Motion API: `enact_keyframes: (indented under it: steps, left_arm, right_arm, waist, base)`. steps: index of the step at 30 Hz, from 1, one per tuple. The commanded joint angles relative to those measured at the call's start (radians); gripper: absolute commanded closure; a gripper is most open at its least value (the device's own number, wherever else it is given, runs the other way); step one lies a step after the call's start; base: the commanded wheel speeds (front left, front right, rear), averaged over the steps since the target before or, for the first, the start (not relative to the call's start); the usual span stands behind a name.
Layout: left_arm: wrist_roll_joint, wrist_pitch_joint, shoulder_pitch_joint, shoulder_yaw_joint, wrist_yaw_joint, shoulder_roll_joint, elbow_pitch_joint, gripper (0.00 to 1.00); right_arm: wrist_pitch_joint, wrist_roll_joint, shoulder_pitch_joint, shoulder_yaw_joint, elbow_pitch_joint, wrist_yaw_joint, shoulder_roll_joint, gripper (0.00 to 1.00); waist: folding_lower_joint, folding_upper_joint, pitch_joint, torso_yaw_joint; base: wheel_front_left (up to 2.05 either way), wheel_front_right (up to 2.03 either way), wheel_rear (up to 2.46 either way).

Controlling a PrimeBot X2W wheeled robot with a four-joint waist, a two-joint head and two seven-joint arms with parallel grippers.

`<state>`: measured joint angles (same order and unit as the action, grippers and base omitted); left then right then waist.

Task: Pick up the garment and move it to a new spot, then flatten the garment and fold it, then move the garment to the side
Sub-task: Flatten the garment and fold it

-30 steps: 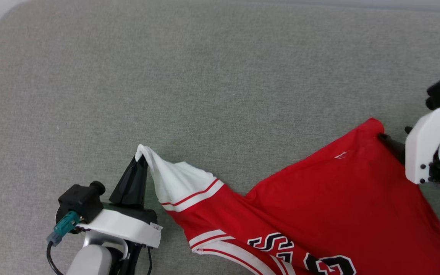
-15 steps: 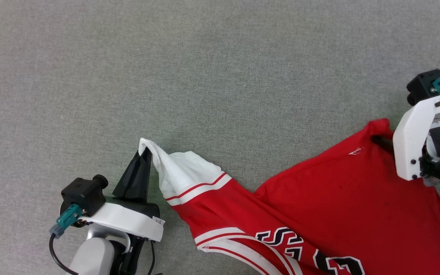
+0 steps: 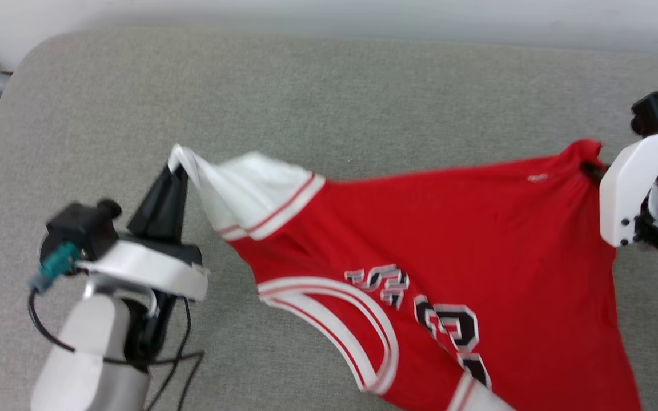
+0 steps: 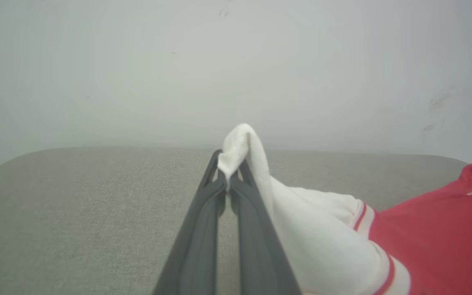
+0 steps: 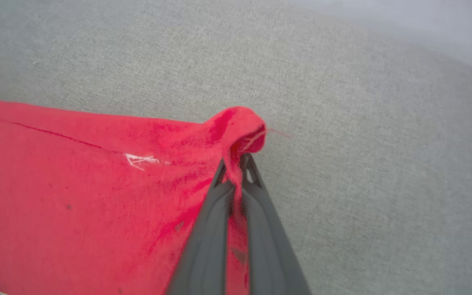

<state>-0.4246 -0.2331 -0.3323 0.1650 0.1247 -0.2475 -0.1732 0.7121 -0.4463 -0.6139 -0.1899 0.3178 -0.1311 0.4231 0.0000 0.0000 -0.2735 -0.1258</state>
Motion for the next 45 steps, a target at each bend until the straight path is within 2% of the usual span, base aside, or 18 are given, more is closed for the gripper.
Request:
enact_keyframes:
  steps: [1,6,15,28,31,35,45]
  left_arm:
    - [0.002,0.017,-0.055,-0.007,-0.001,-0.014,-0.003,1.0]
    - [-0.024,0.072,-0.23,-0.023,0.001,-0.036,-0.043,1.0]
    - [-0.059,0.126,-0.613,0.005,0.004,-0.062,-0.248,1.0]
    - [-0.009,0.107,-1.128,0.035,0.004,-0.18,-0.52,1.0]
    - [-0.01,0.103,-1.181,0.043,0.005,-0.192,-0.546,1.0]
    - [-0.021,0.105,-1.284,0.065,0.005,-0.212,-0.594,1.0]
    - [-0.092,0.056,-1.277,0.084,0.005,-0.193,-0.66,1.0]
  right_arm:
    - [-0.026,0.024,-0.032,0.022,0.011,0.001,-0.01,1.0]
    - [-0.104,0.097,-0.115,0.079,0.04,0.001,-0.037,1.0]
    - [-0.226,0.208,-0.337,0.167,0.078,0.001,-0.066,1.0]
    - [-0.401,0.315,-0.734,0.218,0.198,0.001,-0.135,1.0]
    - [-0.423,0.331,-0.785,0.22,0.222,0.001,-0.14,1.0]
    - [-0.468,0.353,-0.893,0.227,0.274,0.001,-0.161,1.0]
    - [-0.553,0.366,-0.968,0.202,0.416,0.001,-0.2,1.0]
  waist:
    - [0.0,0.0,0.039,0.031]
    - [0.0,0.0,0.061,0.056]
    - [0.0,0.0,0.011,0.076]
    - [0.0,0.0,-0.136,0.13]
    - [0.0,0.0,-0.169,0.134]
    - [0.0,0.0,-0.265,0.135]
    - [0.0,0.0,-0.383,0.122]
  base:
    - [0.0,0.0,0.0]
    - [0.0,0.0,0.0]
    - [0.0,0.0,0.0]
    - [0.0,0.0,0.0]
    - [0.0,0.0,0.0]
    - [0.0,0.0,0.0]
    - [0.0,0.0,0.0]
